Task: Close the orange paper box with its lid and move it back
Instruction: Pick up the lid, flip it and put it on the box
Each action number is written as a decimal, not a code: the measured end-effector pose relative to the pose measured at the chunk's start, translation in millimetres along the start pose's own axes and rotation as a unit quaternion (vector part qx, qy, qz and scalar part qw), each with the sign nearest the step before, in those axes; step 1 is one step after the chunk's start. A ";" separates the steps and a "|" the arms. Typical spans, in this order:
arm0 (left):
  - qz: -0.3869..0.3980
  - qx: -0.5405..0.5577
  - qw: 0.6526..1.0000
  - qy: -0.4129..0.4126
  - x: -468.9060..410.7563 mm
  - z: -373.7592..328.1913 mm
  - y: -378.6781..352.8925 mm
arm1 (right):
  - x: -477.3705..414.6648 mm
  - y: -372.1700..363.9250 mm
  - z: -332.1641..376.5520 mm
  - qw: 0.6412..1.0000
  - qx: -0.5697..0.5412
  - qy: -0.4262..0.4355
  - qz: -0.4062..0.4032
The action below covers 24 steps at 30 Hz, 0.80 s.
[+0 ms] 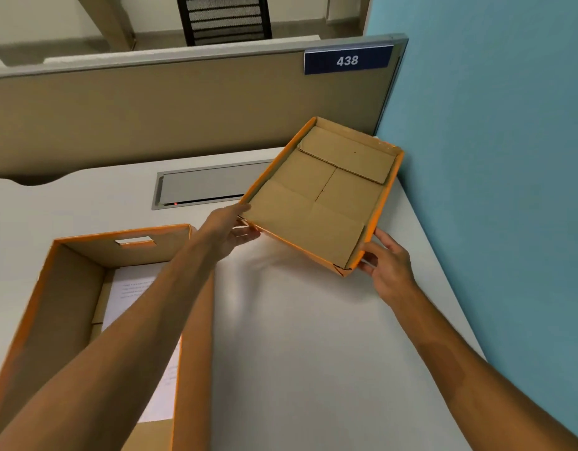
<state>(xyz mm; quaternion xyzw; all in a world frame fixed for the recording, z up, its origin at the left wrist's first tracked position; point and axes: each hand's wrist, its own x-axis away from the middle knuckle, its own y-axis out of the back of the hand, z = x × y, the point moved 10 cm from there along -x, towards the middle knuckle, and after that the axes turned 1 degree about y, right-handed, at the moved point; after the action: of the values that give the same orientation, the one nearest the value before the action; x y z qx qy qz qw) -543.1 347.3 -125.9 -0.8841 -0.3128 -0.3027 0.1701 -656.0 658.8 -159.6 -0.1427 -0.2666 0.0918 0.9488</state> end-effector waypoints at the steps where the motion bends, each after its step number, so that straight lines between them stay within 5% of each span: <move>1: 0.002 -0.003 1.000 -0.011 4.6 -5.6 3.7 | 2.5 3.8 3.5 1.000 0.010 0.002 0.010; 7: 0.046 -0.079 0.995 -0.049 48.5 -19.1 13.7 | 23.9 11.2 27.8 0.994 0.053 0.011 0.098; 14: 0.145 -0.016 0.988 -0.048 127.1 -9.7 33.9 | 67.4 -15.7 50.8 0.973 0.113 0.028 0.197; 24: 0.211 0.043 0.969 -0.121 188.7 -20.1 61.0 | 110.4 -51.0 70.6 0.958 0.211 0.120 0.153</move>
<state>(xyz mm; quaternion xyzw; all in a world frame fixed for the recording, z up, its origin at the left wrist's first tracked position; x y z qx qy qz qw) -394.5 376.8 3.7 -0.9521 -0.1498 -0.1370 0.2286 -595.7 654.1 -32.6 0.0122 -0.1003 0.2722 0.9569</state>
